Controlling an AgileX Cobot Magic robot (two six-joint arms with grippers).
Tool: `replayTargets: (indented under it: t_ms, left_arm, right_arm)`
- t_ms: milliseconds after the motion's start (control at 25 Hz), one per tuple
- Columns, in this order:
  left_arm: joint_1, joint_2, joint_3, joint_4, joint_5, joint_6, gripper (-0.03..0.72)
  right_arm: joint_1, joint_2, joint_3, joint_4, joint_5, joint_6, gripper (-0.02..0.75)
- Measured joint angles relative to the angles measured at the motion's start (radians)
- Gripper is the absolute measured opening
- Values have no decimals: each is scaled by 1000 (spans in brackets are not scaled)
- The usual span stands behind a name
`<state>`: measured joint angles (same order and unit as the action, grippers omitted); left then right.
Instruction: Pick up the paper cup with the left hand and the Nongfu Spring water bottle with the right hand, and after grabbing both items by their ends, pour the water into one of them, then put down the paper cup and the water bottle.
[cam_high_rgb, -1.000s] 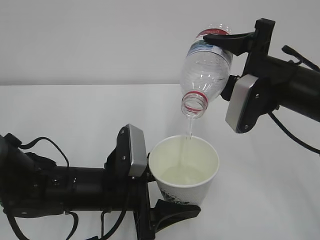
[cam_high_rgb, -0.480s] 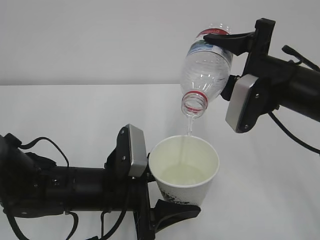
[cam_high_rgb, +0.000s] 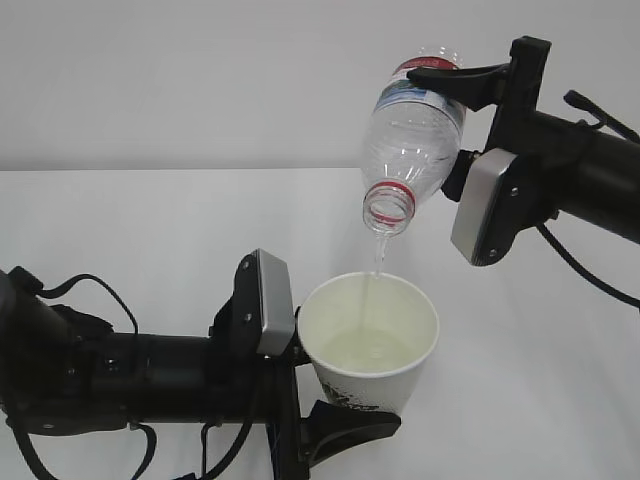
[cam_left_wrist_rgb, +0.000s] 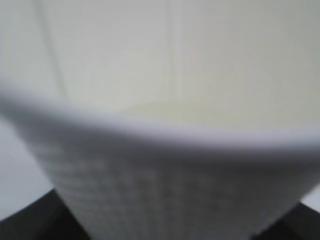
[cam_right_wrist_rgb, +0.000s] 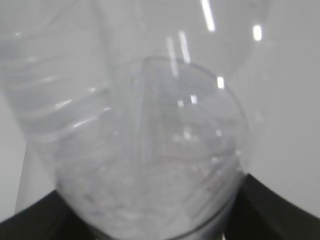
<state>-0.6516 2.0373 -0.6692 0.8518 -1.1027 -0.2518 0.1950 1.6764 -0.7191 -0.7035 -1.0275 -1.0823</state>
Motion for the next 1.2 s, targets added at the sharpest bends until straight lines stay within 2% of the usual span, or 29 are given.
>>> replayTargets:
  t_ms: [1200]
  left_arm:
    - [0,0,0,7,21,0,546]
  right_arm:
    - [0,0,0,0,0,0,477]
